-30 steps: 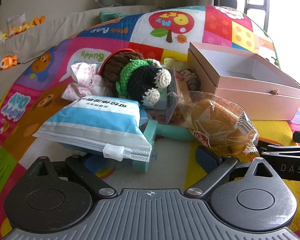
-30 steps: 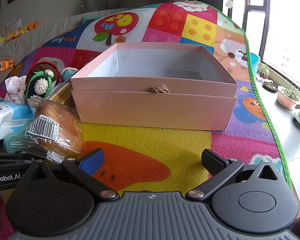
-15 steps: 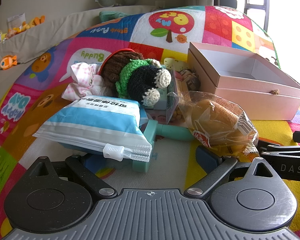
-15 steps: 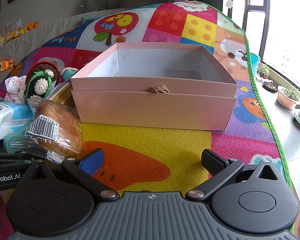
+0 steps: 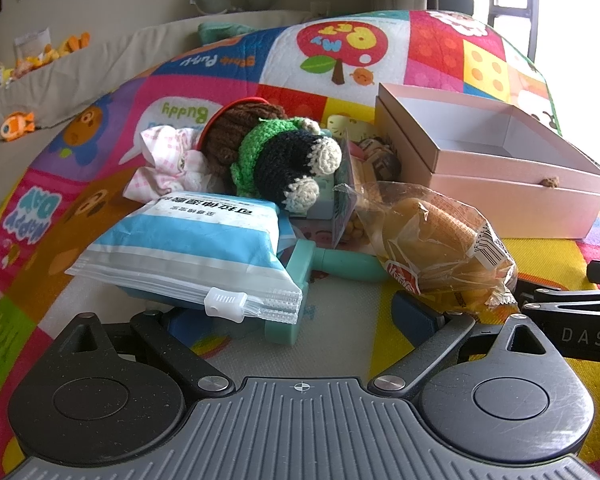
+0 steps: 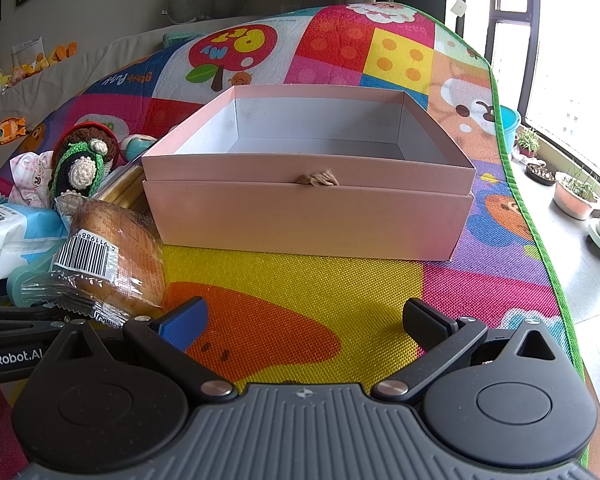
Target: Organize objects
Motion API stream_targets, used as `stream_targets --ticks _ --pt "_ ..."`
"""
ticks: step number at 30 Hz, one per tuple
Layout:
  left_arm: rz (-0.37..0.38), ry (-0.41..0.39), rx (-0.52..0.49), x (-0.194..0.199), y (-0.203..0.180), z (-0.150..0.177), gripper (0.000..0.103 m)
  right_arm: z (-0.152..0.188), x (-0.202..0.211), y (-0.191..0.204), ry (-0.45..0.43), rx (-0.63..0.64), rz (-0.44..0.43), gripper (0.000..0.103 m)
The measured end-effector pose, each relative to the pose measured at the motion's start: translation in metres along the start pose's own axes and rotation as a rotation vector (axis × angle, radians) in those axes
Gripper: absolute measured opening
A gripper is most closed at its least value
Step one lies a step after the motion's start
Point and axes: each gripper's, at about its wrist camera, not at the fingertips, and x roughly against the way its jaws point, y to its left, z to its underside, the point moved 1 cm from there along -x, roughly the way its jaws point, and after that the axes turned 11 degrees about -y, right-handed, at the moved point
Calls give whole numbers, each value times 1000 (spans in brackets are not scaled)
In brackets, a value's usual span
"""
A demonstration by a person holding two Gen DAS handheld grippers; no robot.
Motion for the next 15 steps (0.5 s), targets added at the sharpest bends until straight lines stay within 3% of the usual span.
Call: stream_targets --ticks 6,15 --pt "24 3 4 3 0 1 98 0 1 -1 0 -1 0 103" --pt "120 9 -14 58 22 24 95 1 1 -1 0 -1 0 103"
